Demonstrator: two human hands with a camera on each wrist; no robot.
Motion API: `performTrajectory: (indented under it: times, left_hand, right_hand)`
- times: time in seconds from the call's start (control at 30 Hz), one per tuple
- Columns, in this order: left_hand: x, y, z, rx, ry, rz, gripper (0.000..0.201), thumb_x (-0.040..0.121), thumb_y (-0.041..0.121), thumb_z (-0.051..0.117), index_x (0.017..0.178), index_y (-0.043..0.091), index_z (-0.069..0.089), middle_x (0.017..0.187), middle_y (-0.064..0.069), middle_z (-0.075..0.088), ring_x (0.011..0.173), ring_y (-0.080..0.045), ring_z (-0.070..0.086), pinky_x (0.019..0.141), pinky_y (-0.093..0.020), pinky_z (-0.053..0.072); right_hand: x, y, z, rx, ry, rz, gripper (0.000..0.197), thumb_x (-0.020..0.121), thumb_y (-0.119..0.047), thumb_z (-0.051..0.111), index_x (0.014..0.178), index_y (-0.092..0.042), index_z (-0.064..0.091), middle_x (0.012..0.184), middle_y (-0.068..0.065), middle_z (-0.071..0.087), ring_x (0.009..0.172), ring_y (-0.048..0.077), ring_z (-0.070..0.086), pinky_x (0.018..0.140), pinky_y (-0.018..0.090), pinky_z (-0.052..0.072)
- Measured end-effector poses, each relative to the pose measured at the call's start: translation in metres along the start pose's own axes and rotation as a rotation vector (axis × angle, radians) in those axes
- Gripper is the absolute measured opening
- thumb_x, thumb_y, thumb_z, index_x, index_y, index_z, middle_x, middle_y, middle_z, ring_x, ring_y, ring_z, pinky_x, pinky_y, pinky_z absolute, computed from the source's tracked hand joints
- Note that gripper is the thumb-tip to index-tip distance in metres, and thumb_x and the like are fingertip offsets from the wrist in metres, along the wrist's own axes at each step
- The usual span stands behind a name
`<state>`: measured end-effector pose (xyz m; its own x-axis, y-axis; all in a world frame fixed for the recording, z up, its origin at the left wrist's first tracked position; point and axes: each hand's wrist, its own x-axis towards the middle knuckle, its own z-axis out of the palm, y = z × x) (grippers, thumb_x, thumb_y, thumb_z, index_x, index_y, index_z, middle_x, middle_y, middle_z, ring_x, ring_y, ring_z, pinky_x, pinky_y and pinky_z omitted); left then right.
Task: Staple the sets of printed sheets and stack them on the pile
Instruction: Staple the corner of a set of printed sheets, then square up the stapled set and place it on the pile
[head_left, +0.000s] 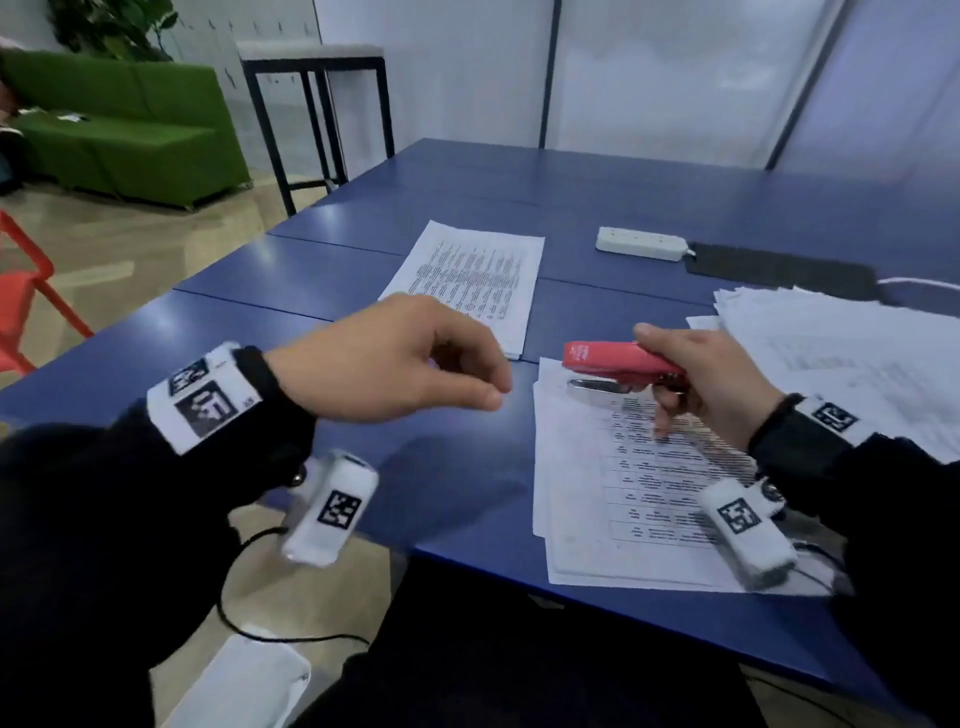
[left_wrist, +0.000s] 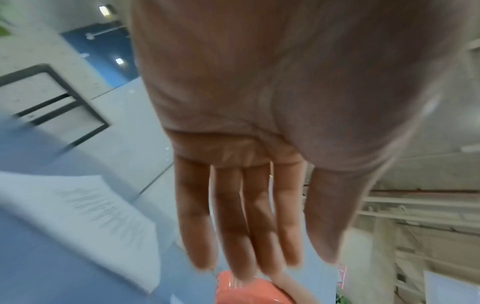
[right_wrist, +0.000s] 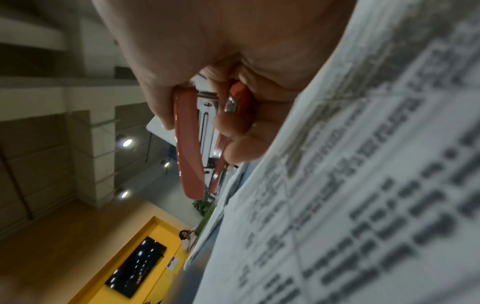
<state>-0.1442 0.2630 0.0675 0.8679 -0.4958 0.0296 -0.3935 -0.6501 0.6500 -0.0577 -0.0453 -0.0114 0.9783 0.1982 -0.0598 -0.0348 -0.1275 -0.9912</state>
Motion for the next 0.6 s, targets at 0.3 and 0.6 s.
performTrajectory:
  times: [0.3, 0.6]
  left_hand:
    - [0.117, 0.024, 0.043, 0.43, 0.126, 0.158, 0.024, 0.084, 0.039, 0.078, 0.102, 0.025, 0.074, 0.083, 0.005, 0.07, 0.079, -0.019, 0.064, 0.074, -0.034, 0.051]
    - [0.084, -0.031, 0.0, 0.542, 0.067, -0.144, 0.017, 0.077, 0.033, 0.083, 0.091, 0.026, 0.078, 0.078, 0.008, 0.07, 0.077, -0.015, 0.061, 0.06, -0.023, 0.04]
  right_hand:
    - [-0.008, -0.045, -0.008, -0.011, -0.15, 0.153, 0.052, 0.094, -0.053, 0.063, 0.097, -0.001, 0.069, 0.076, 0.019, 0.061, 0.051, 0.019, 0.045, 0.046, 0.031, 0.051]
    - [0.036, -0.034, -0.074, -1.121, -0.144, 0.146, 0.042, 0.085, -0.048, 0.081, 0.118, -0.024, 0.069, 0.112, -0.008, 0.068, 0.106, 0.016, 0.062, 0.095, 0.031, 0.047]
